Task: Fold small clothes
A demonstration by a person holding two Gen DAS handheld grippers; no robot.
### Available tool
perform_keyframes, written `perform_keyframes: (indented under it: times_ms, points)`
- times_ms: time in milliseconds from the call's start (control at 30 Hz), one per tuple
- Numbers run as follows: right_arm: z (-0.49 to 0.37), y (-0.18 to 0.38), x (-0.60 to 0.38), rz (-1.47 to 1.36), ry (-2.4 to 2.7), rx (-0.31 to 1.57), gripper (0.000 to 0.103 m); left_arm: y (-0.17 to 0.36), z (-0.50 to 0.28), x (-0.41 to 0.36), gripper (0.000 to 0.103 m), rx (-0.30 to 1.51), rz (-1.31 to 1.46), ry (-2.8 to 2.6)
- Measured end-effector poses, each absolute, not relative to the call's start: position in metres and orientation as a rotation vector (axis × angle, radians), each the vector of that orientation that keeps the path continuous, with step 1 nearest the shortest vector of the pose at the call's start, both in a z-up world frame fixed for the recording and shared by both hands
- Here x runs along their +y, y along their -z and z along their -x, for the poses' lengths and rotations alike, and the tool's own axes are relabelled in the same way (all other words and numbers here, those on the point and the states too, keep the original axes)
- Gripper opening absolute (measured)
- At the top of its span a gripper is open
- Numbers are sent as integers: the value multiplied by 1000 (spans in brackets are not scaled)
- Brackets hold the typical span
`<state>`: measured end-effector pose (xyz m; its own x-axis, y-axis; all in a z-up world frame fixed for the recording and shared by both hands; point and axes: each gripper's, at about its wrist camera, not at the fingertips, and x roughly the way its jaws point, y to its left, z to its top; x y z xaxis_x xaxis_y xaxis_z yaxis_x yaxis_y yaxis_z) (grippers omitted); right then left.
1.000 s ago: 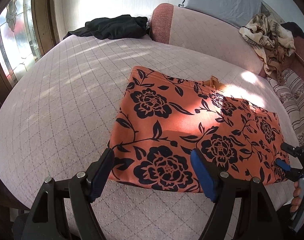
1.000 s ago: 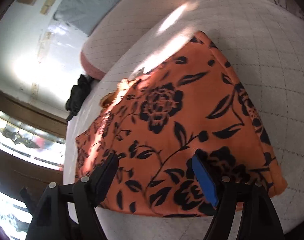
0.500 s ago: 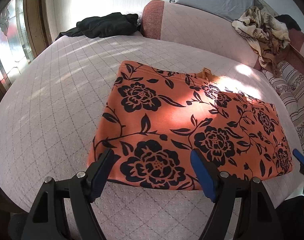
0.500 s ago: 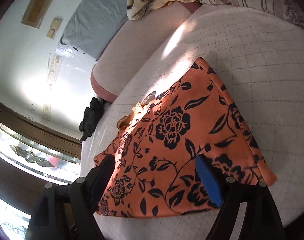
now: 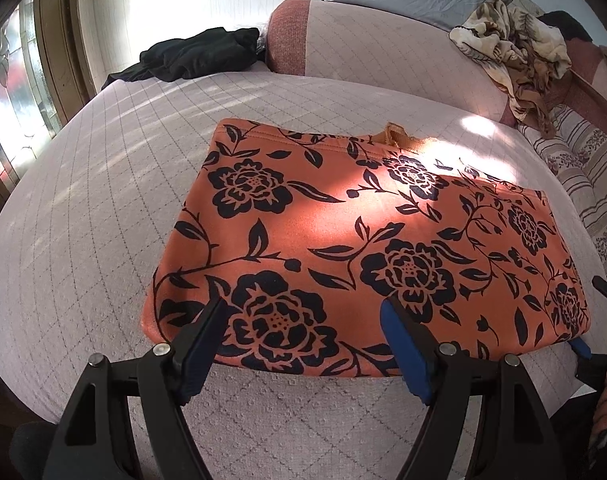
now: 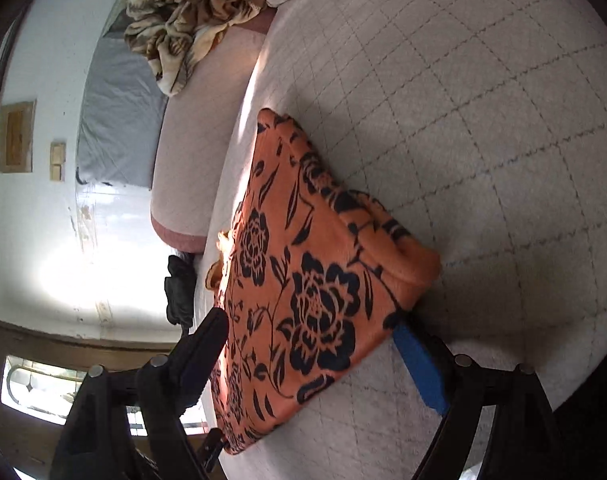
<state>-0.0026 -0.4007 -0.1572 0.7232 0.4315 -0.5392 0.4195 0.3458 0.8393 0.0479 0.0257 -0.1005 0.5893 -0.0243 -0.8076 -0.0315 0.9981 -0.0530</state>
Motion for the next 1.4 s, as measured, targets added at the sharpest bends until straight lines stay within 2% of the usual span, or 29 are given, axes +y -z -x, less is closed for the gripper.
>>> perform_keyframes:
  times_ms: [67, 100, 133, 167, 200, 300, 367, 433, 567, 733, 900, 1100, 1300, 1400]
  points:
    - [-4, 157, -403, -1246, 0, 809, 81, 101, -50, 20, 79, 934, 38, -2]
    - [-6, 157, -404, -1231, 10, 815, 64, 103, -52, 18, 79, 940, 29, -2]
    - [-10, 159, -405, -1223, 13, 826, 36, 105, -54, 16, 79, 947, 24, -3]
    - [-11, 164, -406, -1225, 10, 848, 26, 107, -56, 14, 79, 951, 19, -2]
    - [-13, 168, -407, -1229, 10, 862, 25, 109, -57, 12, 79, 956, 14, -2]
    - [-11, 156, -404, -1185, -2, 836, 26, 110, -60, 8, 79, 946, 2, -2]
    - [-15, 147, -399, -1151, -36, 818, 31, 110, -62, 6, 79, 938, 5, -1]
    - [-18, 151, -397, -1140, -30, 829, 77, 111, -65, 4, 79, 936, 13, 2]
    - [-18, 151, -394, -1126, -39, 817, 77, 112, -68, 1, 79, 928, 8, 0]
    - [-19, 146, -391, -1081, -29, 820, 62, 111, -70, -4, 79, 899, 14, 3]
    - [-21, 150, -395, -1096, -12, 822, 62, 129, -80, -17, 79, 945, -37, 2]
    - [-22, 136, -390, -1036, -26, 808, 63, 109, -77, -26, 79, 868, -25, 26]
    - [-23, 145, -389, -1035, -3, 853, 63, 131, -94, -42, 79, 975, -91, 5]
    - [-24, 143, -389, -1024, -2, 849, 63, 121, -91, -41, 79, 944, -78, 16]
